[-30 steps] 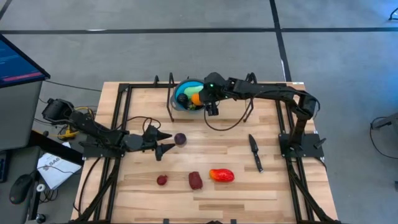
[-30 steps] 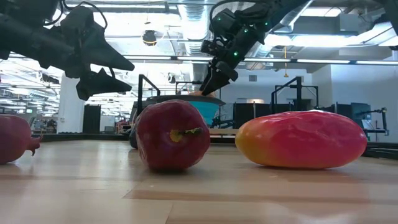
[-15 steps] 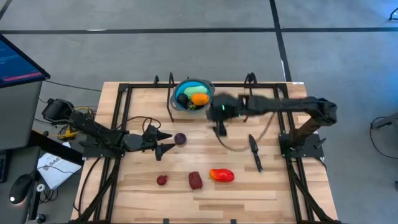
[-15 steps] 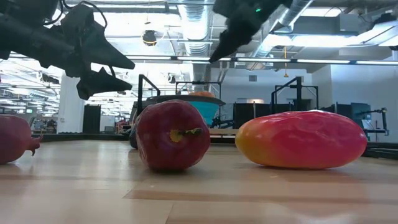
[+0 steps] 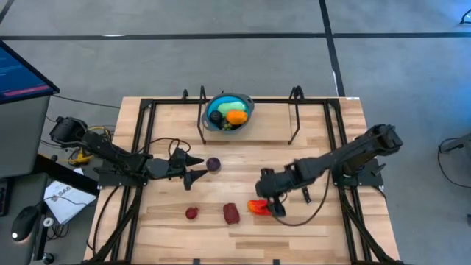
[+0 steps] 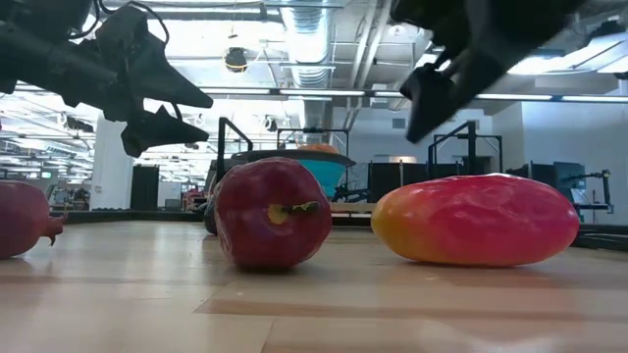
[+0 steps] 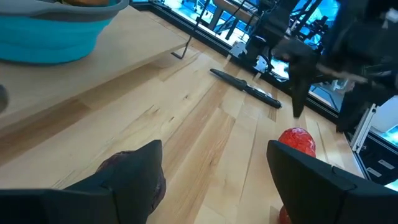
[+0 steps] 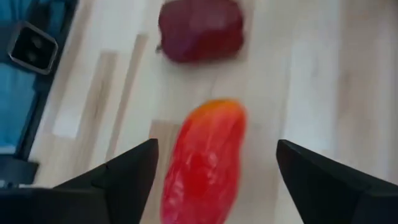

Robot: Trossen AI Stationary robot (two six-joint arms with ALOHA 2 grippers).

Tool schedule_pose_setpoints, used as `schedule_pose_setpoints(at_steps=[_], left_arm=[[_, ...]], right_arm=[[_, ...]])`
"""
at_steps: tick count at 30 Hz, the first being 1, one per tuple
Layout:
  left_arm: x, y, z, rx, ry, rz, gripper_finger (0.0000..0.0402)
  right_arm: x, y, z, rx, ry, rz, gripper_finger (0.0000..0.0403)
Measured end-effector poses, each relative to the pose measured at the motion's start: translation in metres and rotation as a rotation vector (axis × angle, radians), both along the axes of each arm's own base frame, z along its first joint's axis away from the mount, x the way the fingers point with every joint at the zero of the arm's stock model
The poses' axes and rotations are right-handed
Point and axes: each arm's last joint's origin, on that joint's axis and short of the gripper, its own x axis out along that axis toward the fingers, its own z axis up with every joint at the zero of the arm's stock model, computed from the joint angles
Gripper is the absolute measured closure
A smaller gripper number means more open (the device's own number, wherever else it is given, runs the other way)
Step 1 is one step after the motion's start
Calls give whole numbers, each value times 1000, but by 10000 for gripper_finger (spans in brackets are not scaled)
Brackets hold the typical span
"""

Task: Pick & Place Fruit
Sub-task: Put the orange mango into the blue strainer bowl on the shelf

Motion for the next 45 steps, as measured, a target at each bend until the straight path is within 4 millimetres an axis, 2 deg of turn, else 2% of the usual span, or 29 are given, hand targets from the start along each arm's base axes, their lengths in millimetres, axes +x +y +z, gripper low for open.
schedule_pose_setpoints(at_steps=[7,13,16,20,25,27,30,34,41,43,45], left_arm=[[0,0,0,1,-1,4,117],[0,0,0,5,-1,3,117],[0,0,0,8,0,2,117],[0,0,0,8,0,2,117],[0,0,0,26,2,-1,117],[0,0,0,26,2,-1,117],[0,1,1,25,0,0,117],[0,1,1,25,0,0,117],[0,1,1,25,0,0,117],[0,1,1,25,0,0,117],[0,1,1,24,-1,0,117]], right_arm=[[4,10,-32,4,132,-56,27],[6,19,-63,-19,230,-77,20],[4,24,-68,-43,236,-83,39],[1,25,-67,-95,207,-100,93],[1,17,-57,-101,175,-104,161],[5,11,-48,-105,141,-91,164],[12,-7,-26,-110,53,-84,164],[26,-44,11,-161,-132,-114,146],[47,-127,73,-367,-388,-210,142],[58,-153,85,-430,-432,-236,143],[65,-177,88,-489,-416,-251,143]])
